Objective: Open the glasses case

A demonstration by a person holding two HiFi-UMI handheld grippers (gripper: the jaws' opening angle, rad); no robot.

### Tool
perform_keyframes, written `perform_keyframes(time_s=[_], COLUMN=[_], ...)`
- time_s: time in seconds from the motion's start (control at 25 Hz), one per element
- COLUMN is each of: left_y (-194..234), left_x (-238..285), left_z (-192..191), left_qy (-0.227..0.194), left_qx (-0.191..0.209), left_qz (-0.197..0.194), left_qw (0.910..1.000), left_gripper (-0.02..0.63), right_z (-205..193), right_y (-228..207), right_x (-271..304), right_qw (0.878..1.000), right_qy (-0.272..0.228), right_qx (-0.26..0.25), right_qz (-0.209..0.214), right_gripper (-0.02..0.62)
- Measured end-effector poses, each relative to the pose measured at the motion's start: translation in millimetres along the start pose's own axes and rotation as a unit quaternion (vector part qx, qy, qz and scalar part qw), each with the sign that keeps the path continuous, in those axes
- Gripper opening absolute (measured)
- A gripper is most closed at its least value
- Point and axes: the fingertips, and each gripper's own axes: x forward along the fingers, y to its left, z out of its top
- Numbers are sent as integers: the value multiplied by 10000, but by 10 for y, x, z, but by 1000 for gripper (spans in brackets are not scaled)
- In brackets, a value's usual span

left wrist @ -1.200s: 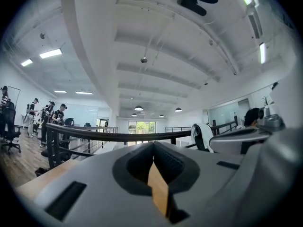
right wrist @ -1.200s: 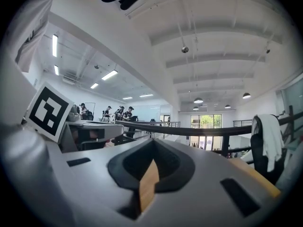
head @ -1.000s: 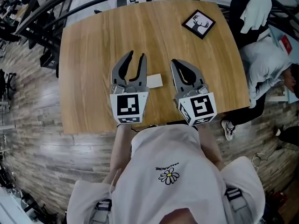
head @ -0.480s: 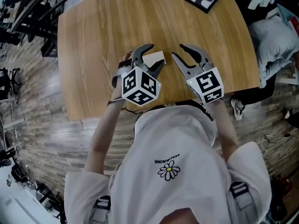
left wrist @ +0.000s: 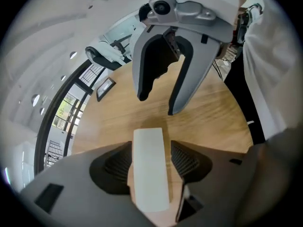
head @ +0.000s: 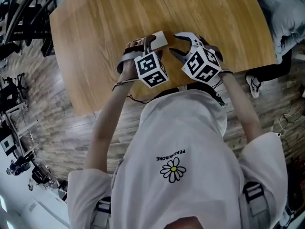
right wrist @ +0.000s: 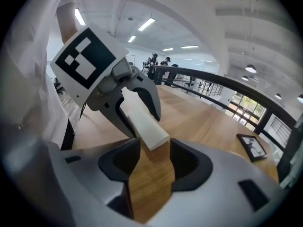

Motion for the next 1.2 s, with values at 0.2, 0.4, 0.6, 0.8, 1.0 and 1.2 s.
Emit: perform_keyframes(time_s=[0.2,0.4,0.6,0.8,1.0,1.2], left_y=[-55,-69,28,44,20,15], left_x=[153,249,328,341,330,345], left_z=[15,-18,-60,-61,-65,-68], left_qy=[166,223,270,247,227,280], left_qx=[92,-95,-195,-304,-265,-230], left_qz=[-56,-141,-86,-74,-33,14], left_qw=[9998,9996,9994,9992,9994,9993], left_gripper=[259,259,258,250,250,250], right_z=[-269,-345,-367,-367,-362,-353], right_y=[177,204,121,83,111,124], right_x=[225,347,527,616,636,657], right_qw=[9988,9979,9969,9967,9951,9940], right_qy=[278,341,450,453,490,494], right_qx=[-114,69,37,-90,-383,-538], right_qz=[398,539,652,663,765,816], right_gripper=[183,181,178,175,176,166])
